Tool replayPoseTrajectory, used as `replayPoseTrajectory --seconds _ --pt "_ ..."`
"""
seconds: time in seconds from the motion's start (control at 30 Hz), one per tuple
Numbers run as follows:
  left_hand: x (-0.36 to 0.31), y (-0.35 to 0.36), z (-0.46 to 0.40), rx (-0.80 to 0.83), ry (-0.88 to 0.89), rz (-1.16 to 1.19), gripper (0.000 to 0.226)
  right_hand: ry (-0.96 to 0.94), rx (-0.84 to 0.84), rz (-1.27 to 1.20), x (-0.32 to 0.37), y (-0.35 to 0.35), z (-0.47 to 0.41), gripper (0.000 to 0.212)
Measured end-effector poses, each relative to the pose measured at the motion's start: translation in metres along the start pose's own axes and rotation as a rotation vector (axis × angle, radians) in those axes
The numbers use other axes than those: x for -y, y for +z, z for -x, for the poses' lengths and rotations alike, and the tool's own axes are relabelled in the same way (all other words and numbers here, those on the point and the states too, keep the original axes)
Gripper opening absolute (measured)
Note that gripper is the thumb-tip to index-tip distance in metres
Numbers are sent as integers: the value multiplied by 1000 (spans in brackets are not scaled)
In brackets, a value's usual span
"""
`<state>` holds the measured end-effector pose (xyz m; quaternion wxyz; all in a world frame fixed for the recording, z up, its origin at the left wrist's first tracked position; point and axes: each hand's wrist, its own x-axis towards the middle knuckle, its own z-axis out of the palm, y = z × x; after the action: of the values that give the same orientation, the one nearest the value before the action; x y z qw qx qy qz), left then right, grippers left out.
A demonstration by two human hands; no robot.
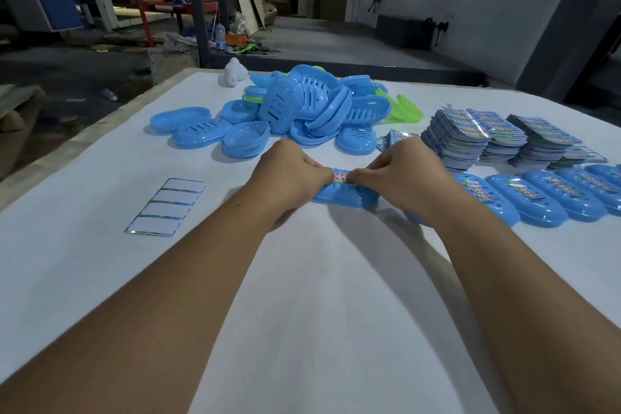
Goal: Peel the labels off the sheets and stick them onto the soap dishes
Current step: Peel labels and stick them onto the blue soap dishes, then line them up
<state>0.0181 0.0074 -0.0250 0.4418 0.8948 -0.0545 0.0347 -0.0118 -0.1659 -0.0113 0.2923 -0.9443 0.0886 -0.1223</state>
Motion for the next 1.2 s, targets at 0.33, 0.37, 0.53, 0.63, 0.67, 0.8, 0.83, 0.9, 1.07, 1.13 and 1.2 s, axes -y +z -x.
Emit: replayPoseTrajectory --seconds 0.33,0.37,0.53,0.63,0.67,0.8,0.83,0.9,1.07,1.13,1.2 --pt "-4 8 -1 -106 104 -207 27 -65 -102 158 4 8 3 44" --pt "-5 9 -1 -123 117 -238 28 -73 -109 178 4 9 3 44" --pt "-8 11 -2 -181 182 -398 30 -119 -152 279 8 12 1 43" --pt "-9 11 0 -184 192 -482 31 -159 -159 379 11 11 -2 45" --pt "-10 11 0 -187 196 -504 31 -163 -154 393 12 11 -3 46" --pt "-11 11 2 -197 224 -554 32 -167 -147 418 9 12 -3 50" --pt "-11 10 2 -197 229 -560 32 -158 -141 412 8 12 -3 51" --pt "-11 9 2 -199 231 -573 34 -133 -120 379 7 12 -3 53" --pt "-4 9 0 -201 176 -455 31 -102 -132 267 1 10 0 44" --pt "0 7 -3 -230 150 -372 30 -126 -176 198 -1 7 4 30" --pt "4 5 -7 -283 144 -307 30 -214 -170 113 -1 4 7 14"
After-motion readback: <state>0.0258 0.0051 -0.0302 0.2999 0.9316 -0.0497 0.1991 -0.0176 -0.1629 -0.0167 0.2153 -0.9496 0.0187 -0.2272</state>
